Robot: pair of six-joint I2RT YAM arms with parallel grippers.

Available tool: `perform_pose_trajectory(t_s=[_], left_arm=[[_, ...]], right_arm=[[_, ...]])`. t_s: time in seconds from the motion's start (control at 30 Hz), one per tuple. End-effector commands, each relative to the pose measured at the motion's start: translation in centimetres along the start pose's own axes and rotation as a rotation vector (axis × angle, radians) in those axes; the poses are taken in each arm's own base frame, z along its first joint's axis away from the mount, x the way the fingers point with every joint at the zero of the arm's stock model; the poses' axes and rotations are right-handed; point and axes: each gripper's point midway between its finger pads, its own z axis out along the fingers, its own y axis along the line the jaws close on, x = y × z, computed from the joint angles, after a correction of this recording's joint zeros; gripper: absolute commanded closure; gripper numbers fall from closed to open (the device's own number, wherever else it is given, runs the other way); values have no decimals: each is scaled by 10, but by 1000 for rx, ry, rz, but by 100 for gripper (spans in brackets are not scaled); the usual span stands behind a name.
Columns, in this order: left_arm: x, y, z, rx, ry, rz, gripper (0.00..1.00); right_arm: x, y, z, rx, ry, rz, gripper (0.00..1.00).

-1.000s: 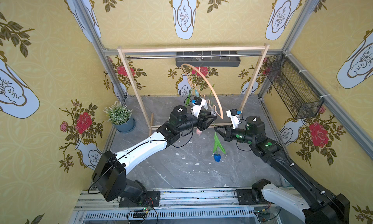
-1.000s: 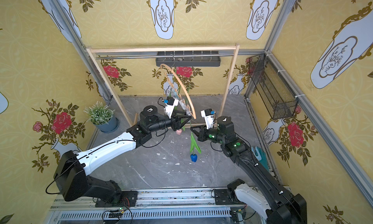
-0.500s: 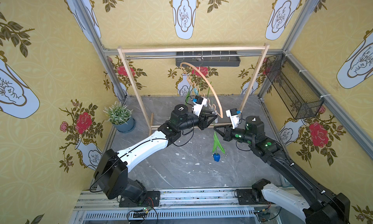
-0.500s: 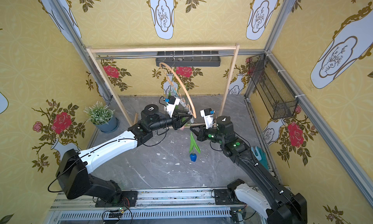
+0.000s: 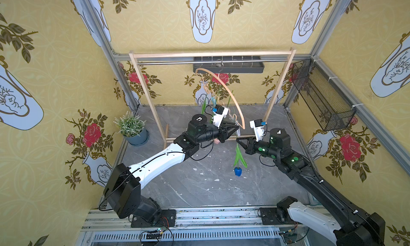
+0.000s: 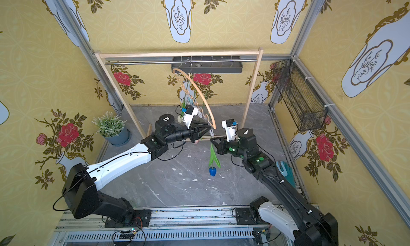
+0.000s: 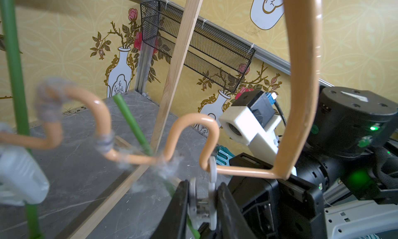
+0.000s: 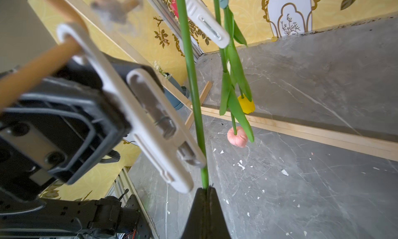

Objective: Dry the flowers on a clothes hanger
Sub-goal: Open the clamp at the hanger, then clamp the flower onto the hanger.

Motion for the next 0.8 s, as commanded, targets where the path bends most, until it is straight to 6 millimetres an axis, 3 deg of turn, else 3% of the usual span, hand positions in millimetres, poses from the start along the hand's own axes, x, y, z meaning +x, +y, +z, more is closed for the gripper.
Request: perform_pose_trajectory(t_s=[0.0,0.13,0.33,0.77], left_arm=[[1,0,0,9,-15,-7,80],[2,4,0,-9,-26,-29,83],[-1,10,-5,-38,-84,-83,84],[-1,11,-10,-34,-129,-130,86]], right_arm=[[-7,-8,-1,35,-78,33,100],[4,-3,-6,26,-125,48,100],[11,18,-10,-64,-178,43,100],[-2,30,-4,-59,-199,-24,100]])
